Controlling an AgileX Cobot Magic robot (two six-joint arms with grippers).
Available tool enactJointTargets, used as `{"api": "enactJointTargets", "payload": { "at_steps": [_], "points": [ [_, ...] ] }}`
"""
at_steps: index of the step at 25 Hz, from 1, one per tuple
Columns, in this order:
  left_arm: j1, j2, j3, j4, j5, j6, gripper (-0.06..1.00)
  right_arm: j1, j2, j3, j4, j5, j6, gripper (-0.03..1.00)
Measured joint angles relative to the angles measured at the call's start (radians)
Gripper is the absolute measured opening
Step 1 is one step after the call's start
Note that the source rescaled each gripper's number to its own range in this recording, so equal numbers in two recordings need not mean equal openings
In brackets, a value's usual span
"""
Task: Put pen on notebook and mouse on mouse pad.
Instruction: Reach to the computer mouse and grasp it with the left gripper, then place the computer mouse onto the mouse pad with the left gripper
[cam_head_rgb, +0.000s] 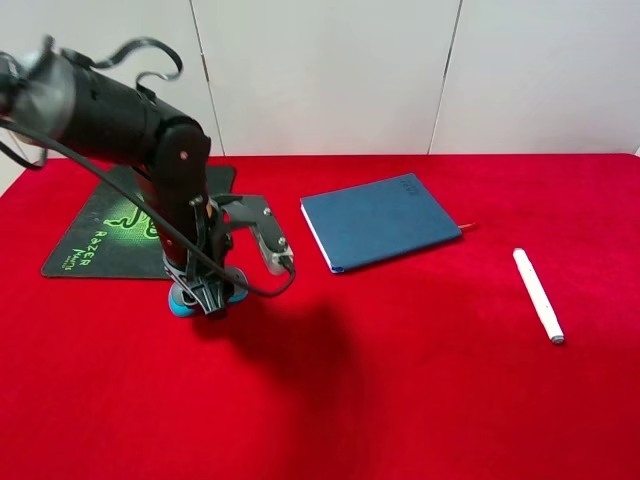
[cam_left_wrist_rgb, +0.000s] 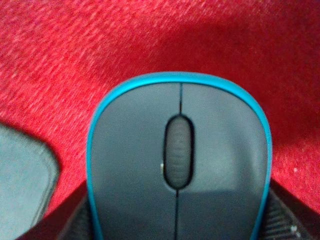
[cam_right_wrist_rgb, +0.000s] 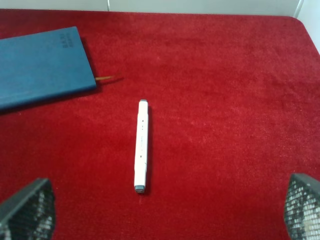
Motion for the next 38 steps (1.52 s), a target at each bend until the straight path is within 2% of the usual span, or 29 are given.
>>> {"api": "enactJointTargets", "payload": {
  "at_steps": [6,14,23,30,38],
  "points": [
    [0.000,-0.066,0.000,0.000,0.046,-0.045,0.00,0.000,0.000,0.000,0.000,0.000,0.000,1.00],
    [0.028,-0.093,-0.048,0.003,0.135,-0.175,0.00,0.000,0.000,0.000,0.000,0.000,0.000,1.00],
    [0.177,-0.094,-0.109,-0.032,0.149,-0.196,0.00,0.000,0.000,0.000,0.000,0.000,0.000,1.00],
    [0.324,-0.090,-0.115,-0.055,0.088,-0.207,0.00,0.000,0.000,0.000,0.000,0.000,0.000,1.00],
    [0.443,-0.034,-0.157,-0.062,0.045,-0.222,0.00,0.000,0.000,0.000,0.000,0.000,0.000,1.00]
  ]
}}
